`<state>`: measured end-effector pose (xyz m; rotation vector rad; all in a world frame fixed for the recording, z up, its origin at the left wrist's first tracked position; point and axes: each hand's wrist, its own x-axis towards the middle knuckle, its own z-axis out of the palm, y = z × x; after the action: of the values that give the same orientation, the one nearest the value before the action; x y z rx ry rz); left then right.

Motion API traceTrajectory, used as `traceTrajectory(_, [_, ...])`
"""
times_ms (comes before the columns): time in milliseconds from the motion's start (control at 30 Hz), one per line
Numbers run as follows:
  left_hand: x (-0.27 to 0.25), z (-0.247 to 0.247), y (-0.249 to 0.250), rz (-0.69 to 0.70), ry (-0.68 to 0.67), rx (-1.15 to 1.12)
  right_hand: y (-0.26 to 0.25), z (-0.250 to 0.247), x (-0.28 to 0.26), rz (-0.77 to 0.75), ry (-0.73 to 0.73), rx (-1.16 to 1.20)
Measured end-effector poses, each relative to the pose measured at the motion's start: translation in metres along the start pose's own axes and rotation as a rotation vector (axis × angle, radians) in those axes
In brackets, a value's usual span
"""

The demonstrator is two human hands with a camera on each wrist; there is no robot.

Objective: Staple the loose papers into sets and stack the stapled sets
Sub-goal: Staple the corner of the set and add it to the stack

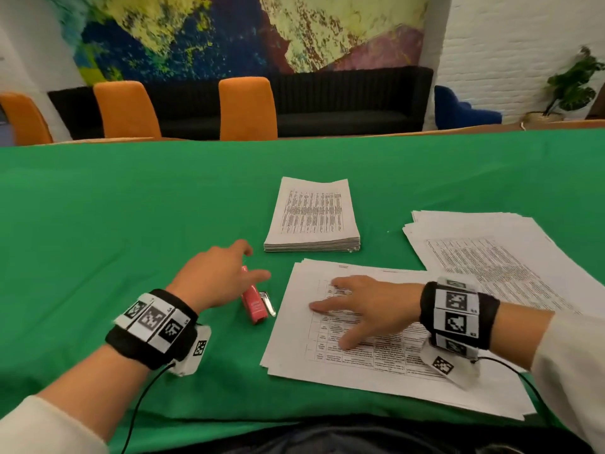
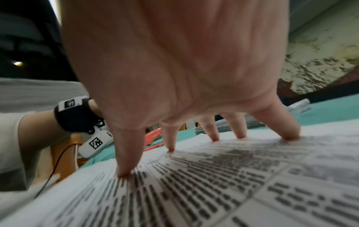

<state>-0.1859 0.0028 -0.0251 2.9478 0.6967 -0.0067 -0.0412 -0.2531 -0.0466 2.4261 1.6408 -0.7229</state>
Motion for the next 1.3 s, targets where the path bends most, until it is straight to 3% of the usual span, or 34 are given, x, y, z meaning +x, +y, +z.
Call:
traceTrajectory(100, [-0.003,0.010,0.007,-0.091,-0.107,-0.046,-0.007,0.004,0.008,0.047,-0.001,-0.080])
traceTrajectory(267, [0.007,0.019,0.008,-0.092,-0.171,-0.207,-0.010,0.003,0.019,0.075,-0.020,-0.118])
traceTrajectory(467, [0.024,-0.009,0.018,0.148,-0.024,-0.183,0.011,-0.011,0.007,0.018,-0.064,-0.056])
traceTrajectory(567, [0.026,-0.012,0.047,0.306,-0.040,-0.137,0.032,-0.012,0.001,0.131,0.022,0.022])
traceTrajectory(700, [0.041,0.008,0.082,0.459,-0.050,-0.024,0.060,0.004,-0.005,0.188,-0.018,0.100])
traceTrajectory(933, [0.053,0.018,0.109,0.564,-0.074,0.116,0.082,0.015,-0.007,0.101,-0.038,0.232])
traceTrajectory(1100, [0.049,0.017,0.108,0.721,-0.148,0.223,0.082,0.014,-0.007,0.083,-0.072,0.245])
traceTrajectory(1300, [0.051,0.016,0.101,0.629,-0.097,0.237,0.083,0.012,-0.010,0.079,-0.092,0.251])
